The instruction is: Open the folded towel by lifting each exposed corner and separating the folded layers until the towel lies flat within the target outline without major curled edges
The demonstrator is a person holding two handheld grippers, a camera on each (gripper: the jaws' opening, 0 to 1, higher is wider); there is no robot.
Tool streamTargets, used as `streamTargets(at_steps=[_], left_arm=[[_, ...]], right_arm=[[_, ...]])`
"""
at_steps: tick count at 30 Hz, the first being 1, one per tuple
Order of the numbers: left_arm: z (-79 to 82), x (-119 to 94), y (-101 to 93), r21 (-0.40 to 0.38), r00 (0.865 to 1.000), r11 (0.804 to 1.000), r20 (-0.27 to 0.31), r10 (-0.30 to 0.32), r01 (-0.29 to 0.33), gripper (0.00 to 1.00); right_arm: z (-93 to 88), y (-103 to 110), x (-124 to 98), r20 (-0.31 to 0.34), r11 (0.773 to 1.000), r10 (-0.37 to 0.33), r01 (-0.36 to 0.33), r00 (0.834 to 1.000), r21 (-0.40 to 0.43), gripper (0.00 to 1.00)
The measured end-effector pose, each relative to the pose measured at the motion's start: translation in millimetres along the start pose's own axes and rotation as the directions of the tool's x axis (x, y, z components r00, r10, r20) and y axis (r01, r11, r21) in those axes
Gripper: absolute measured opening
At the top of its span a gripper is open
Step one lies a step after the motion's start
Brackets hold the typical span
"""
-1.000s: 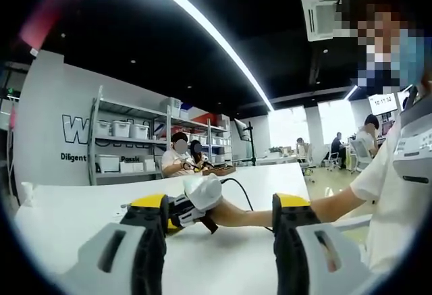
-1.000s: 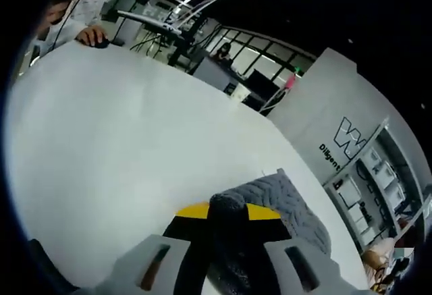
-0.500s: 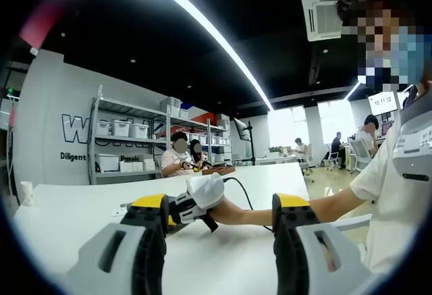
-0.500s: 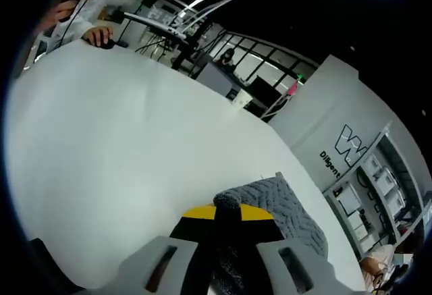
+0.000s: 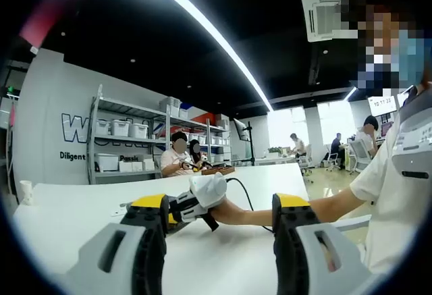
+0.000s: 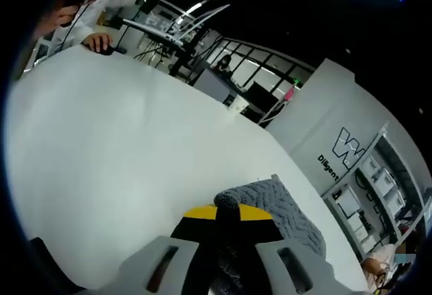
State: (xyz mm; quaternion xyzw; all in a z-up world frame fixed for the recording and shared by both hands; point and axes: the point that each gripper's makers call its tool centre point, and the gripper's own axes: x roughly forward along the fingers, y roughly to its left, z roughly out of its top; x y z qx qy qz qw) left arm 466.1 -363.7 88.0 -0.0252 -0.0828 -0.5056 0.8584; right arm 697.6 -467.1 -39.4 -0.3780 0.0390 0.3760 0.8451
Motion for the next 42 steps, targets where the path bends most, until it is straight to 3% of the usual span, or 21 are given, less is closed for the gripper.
streamTargets(at_steps=[4, 10, 19, 42], left_arm=[[-0.6, 0, -0.1, -0.002, 1.000, 1.000, 0.000, -0.001, 0.001, 0.61], [0.0, 0, -0.1, -0.004, 1.000, 1.000, 0.001, -0.002, 0.002, 0.61], [0.8, -2, 1.3, -0.005, 1.000, 1.000, 0.003, 0.001, -0.001, 0.61], [1.8, -2, 0.9, -0.004, 1.000, 1.000, -0.001, -0.001, 0.001, 0.61]], right_arm=[[0.8, -4, -1, 0.006, 1.000, -0.016, 0.016, 1.000, 0.026, 0.02], [3.2, -8, -2, 0.037, 1.000, -0.026, 0.026, 0.999, 0.000, 0.01], [5.7, 3, -10, 0.035, 1.000, -0.015, 0.015, 0.999, 0.002, 0.01], [7.8, -8, -11, 0.052, 0.999, -0.032, 0.032, 0.998, 0.007, 0.01]])
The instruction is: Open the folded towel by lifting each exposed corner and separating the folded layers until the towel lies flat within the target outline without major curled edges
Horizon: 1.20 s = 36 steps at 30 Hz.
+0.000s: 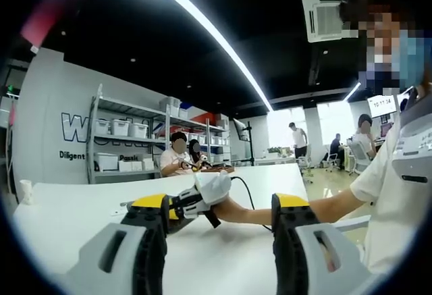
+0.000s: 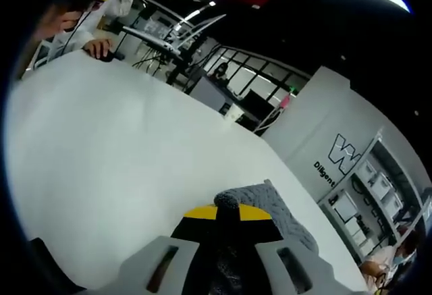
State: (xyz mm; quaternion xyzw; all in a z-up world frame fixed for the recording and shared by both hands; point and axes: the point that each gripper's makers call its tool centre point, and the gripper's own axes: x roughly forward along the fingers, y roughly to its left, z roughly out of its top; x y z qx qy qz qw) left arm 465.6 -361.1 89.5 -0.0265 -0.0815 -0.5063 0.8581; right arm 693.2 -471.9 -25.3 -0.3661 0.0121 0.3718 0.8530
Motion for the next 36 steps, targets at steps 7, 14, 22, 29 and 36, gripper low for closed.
streamTargets(at_steps=[7, 14, 22, 29, 36], left_arm=[[1.5, -2, 0.7, 0.003, 1.000, 1.000, 0.004, 0.004, -0.004, 0.61], [-0.6, -1, 0.1, 0.002, 1.000, 1.000, -0.001, 0.003, -0.003, 0.60], [-0.6, -1, -0.4, 0.001, 1.000, 1.000, 0.000, 0.002, -0.002, 0.60], [-1.4, -1, -1.3, 0.002, 1.000, 1.000, -0.004, 0.000, 0.000, 0.60], [-1.5, 0, -1.5, 0.002, 1.000, 1.000, -0.006, 0.000, 0.000, 0.58]], right_arm=[[2.0, -1, -1, 0.011, 1.000, -0.009, 0.009, 1.000, -0.008, 0.01], [4.7, -7, -4, 0.025, 1.000, -0.024, 0.025, 0.999, -0.005, 0.01], [9.1, -8, -11, 0.039, 0.999, -0.036, 0.036, 0.999, 0.003, 0.01], [9.8, -11, -14, 0.046, 0.999, -0.042, 0.041, 0.998, 0.009, 0.01], [10.3, -14, -17, 0.054, 0.999, -0.045, 0.044, 0.998, 0.021, 0.00]])
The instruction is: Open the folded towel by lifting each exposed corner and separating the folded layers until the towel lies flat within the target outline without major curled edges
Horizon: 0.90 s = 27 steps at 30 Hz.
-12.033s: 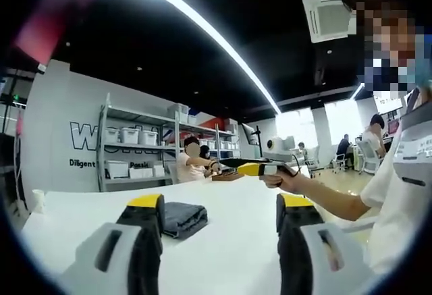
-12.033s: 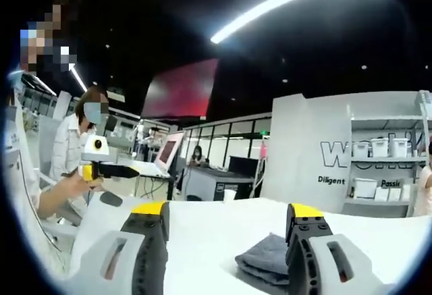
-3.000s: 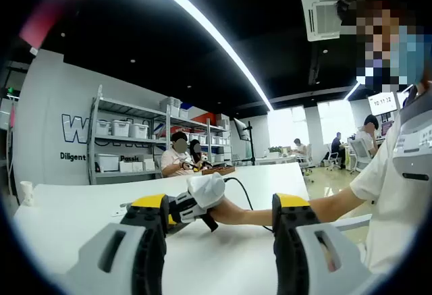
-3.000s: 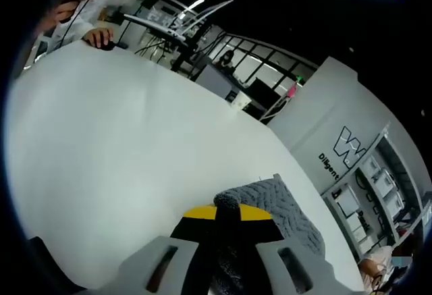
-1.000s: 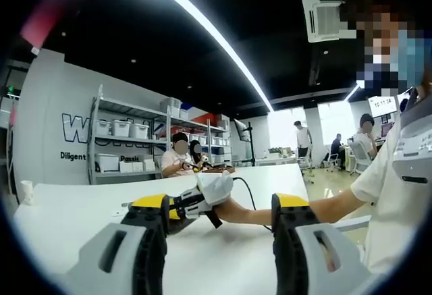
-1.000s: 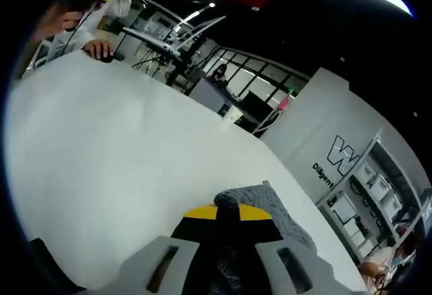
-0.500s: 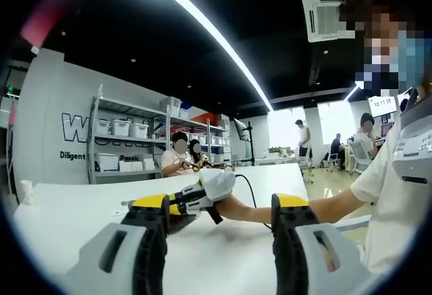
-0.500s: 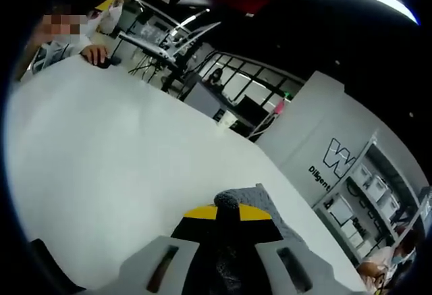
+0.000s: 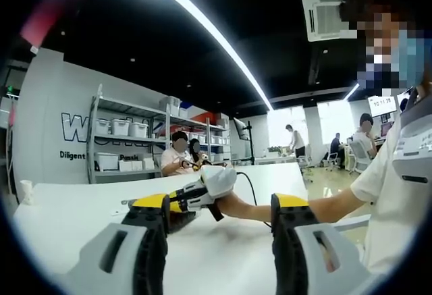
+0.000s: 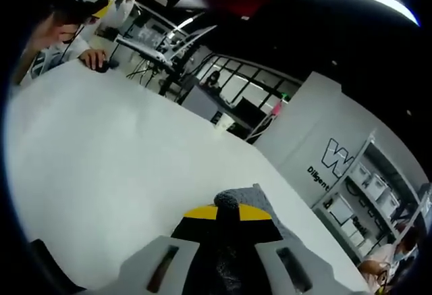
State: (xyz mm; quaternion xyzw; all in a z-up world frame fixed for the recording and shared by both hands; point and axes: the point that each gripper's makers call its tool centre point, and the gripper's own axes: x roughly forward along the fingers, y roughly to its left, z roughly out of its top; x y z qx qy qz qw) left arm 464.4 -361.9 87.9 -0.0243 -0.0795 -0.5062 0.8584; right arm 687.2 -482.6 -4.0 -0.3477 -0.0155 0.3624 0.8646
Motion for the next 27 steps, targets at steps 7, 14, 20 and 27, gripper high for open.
streamTargets(at_steps=[7, 14, 20, 27], left_arm=[[-1.3, 0, -1.7, 0.002, 1.000, 1.000, -0.007, -0.011, 0.011, 0.54], [-3.0, 0, -1.9, 0.007, 1.000, 1.000, -0.016, -0.011, 0.011, 0.52], [-2.8, 0, -1.9, 0.006, 1.000, 1.000, -0.015, -0.012, 0.012, 0.52], [-2.3, 0, -1.8, 0.006, 1.000, 1.000, -0.013, -0.014, 0.014, 0.52]], right_arm=[[0.3, -5, -3, 0.015, 1.000, -0.006, 0.005, 1.000, 0.021, 0.00], [0.4, -6, -3, 0.018, 1.000, -0.010, 0.010, 1.000, 0.021, 0.00], [3.7, -7, -6, 0.028, 1.000, -0.016, 0.015, 0.999, 0.023, 0.00], [11.0, -13, -12, 0.048, 0.999, -0.034, 0.033, 0.998, 0.022, 0.00]])
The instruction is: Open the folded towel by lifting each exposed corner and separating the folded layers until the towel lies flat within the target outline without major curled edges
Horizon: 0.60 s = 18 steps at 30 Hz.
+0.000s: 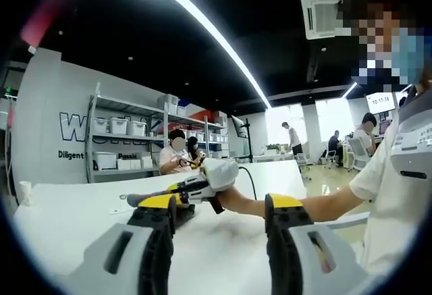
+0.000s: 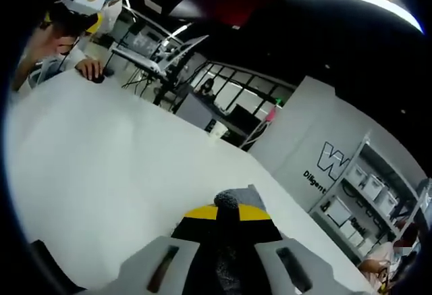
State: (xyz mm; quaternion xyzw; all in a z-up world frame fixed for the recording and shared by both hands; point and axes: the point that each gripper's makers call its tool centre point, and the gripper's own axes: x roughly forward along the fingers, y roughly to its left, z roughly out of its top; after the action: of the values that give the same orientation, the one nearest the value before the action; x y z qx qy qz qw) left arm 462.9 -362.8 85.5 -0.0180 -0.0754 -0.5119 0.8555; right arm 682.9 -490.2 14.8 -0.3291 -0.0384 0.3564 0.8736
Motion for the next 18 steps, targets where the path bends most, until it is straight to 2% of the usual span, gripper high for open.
streamTargets(at_steps=[5, 11, 18], left_arm=[[-0.9, 0, 1.0, 0.000, 1.000, 1.000, -0.004, 0.003, -0.003, 0.52], [-0.8, 1, -0.1, -0.002, 1.000, 1.000, -0.003, -0.001, 0.001, 0.52], [-0.9, 1, 0.9, 0.000, 1.000, 1.000, -0.004, 0.001, -0.001, 0.52]], right_arm=[[9.0, -1, -3, 0.013, 1.000, -0.005, 0.005, 1.000, -0.023, 0.00], [6.7, 0, -3, 0.013, 1.000, 0.003, -0.003, 1.000, -0.018, 0.00], [17.2, -1, -7, 0.048, 0.999, 0.002, 0.000, 0.999, -0.039, 0.00]])
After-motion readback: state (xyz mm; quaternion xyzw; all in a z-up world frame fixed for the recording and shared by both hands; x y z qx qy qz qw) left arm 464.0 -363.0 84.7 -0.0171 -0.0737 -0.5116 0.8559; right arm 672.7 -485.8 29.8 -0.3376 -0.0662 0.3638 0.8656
